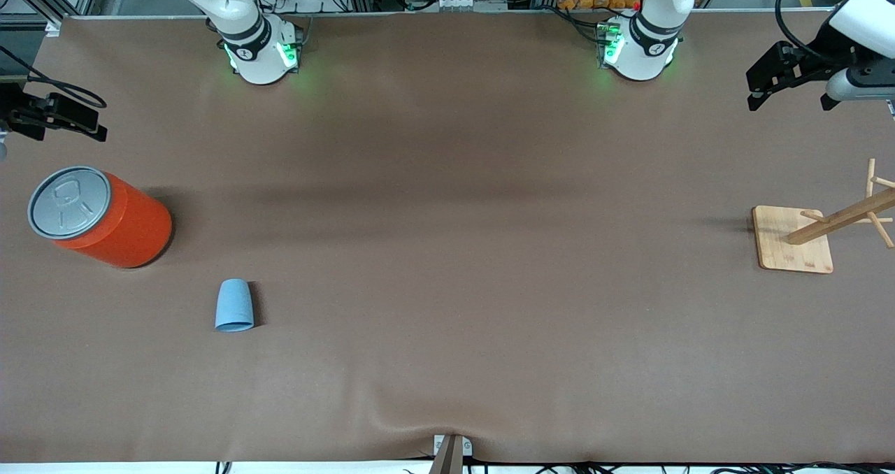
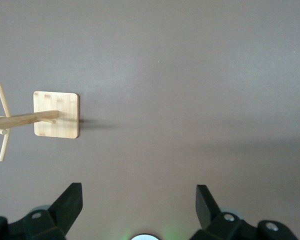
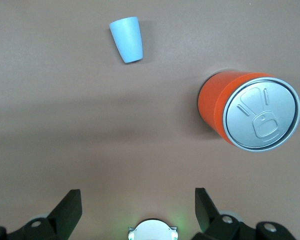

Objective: Flip cup
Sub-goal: 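Move the right gripper toward the blue cup lying on its side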

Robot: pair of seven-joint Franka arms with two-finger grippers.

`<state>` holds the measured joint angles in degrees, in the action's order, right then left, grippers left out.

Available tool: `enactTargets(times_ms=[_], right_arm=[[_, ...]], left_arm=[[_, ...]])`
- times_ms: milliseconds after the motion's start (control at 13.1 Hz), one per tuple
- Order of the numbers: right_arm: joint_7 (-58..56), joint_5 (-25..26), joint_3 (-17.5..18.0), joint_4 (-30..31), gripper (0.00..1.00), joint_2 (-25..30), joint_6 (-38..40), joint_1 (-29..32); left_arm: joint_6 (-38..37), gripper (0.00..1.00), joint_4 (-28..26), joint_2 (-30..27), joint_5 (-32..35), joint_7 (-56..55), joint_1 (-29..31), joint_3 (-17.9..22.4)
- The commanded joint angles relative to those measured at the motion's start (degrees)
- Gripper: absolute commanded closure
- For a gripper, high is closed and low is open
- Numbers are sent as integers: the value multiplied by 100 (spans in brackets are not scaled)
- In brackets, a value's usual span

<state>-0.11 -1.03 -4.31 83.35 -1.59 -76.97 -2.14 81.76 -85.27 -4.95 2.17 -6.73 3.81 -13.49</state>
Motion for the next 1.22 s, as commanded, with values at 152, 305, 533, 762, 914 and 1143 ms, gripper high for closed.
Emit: enactTargets(times_ms=[152,305,533,762,914,1143], right_arm=[[99,94,-17,93,0,115,33,-23],[55,94,-26,102,0,106,33,21],[3,86,-26,85,0,-51,-54,30],[-33,24,-17,58,0,-446,-81,-66],[-33,24,-17,49,0,-823,-99,-154],[-495,-20,-17,5,0,-1491,-554,-172]], left_arm=[[-55,0,37,-23,-103,84,93,13],[-55,0,28,12,-103,110,102,21],[-55,0,20,12,-85,715,120,161],[-47,0,-16,47,-103,673,111,338],[-38,0,-24,82,-103,655,154,338],[6,0,-42,91,-103,646,155,338]])
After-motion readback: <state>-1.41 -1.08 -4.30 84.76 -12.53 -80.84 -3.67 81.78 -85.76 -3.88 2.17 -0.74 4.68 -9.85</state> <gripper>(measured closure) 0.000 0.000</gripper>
